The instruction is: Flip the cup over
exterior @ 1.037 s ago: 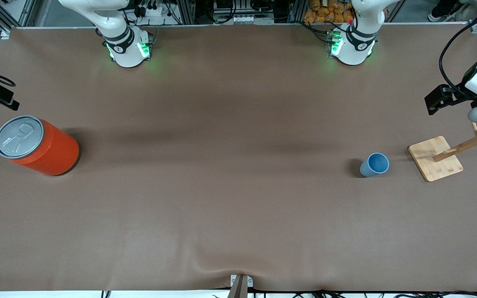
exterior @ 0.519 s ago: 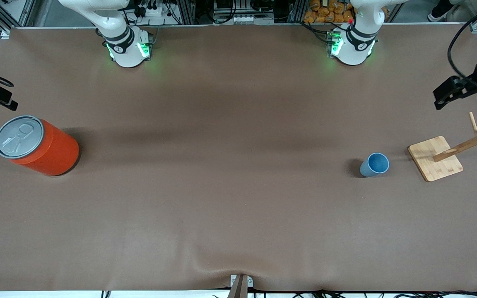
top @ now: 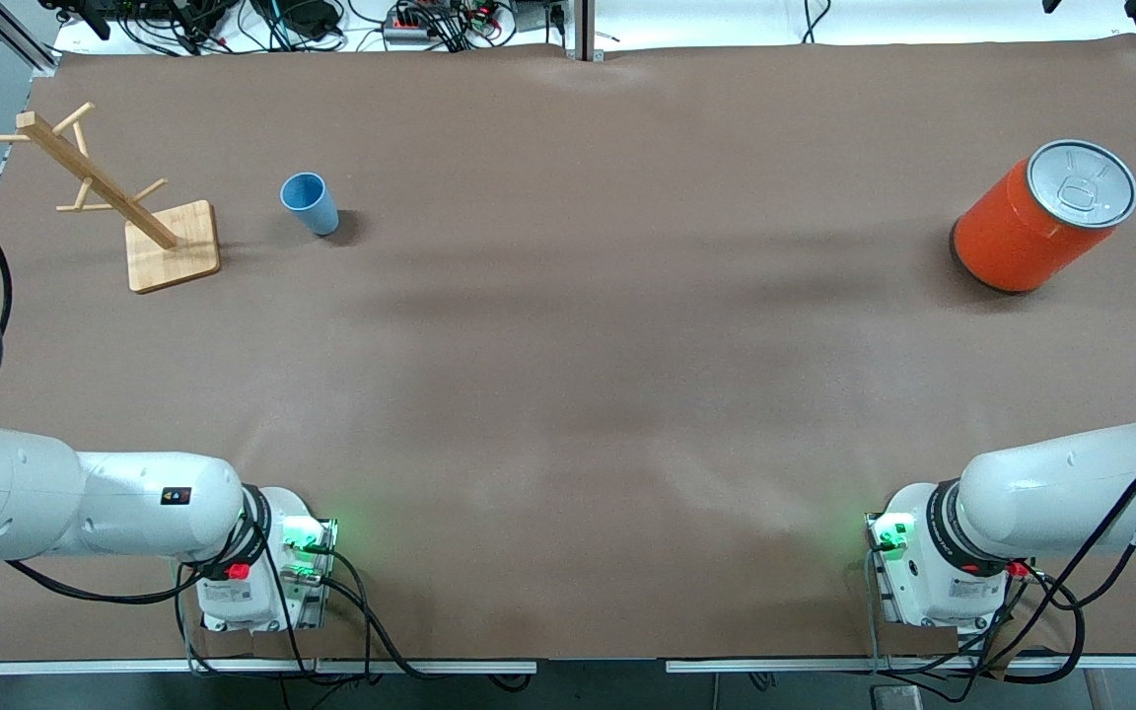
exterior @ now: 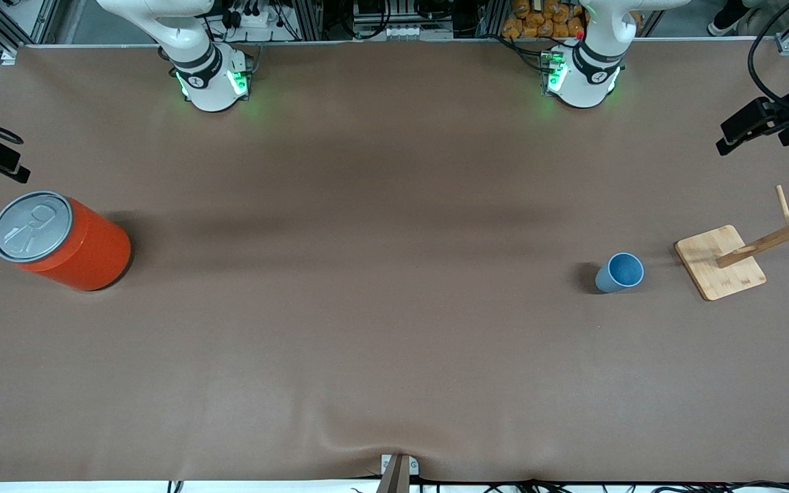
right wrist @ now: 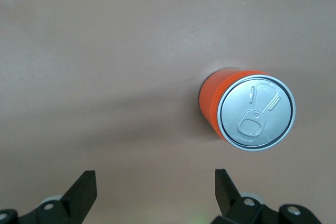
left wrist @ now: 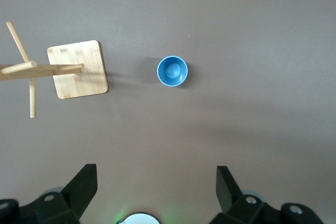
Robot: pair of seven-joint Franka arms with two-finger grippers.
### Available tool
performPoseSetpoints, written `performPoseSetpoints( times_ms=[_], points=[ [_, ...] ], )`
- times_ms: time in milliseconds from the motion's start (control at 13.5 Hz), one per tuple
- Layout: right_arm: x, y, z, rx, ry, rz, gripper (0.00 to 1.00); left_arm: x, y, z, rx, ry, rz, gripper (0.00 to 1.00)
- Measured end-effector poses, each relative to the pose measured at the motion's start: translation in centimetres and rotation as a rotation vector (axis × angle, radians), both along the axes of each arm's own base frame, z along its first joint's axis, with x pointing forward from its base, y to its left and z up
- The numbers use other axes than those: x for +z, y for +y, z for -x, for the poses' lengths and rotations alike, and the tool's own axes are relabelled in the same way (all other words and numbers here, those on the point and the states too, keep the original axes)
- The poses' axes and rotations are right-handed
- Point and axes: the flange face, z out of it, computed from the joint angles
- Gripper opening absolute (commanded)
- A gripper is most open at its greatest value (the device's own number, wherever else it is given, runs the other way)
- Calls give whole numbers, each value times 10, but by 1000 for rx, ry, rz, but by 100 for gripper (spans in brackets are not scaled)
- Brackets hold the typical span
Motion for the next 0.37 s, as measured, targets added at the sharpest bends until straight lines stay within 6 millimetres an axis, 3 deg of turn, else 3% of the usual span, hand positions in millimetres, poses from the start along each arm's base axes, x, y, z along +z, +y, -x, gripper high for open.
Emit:
performPoseSetpoints(
  times_ms=[370],
  points=[
    [0,1,0,1,1,0,100,2,-21,4,-41,-1,-1,100]
  ],
)
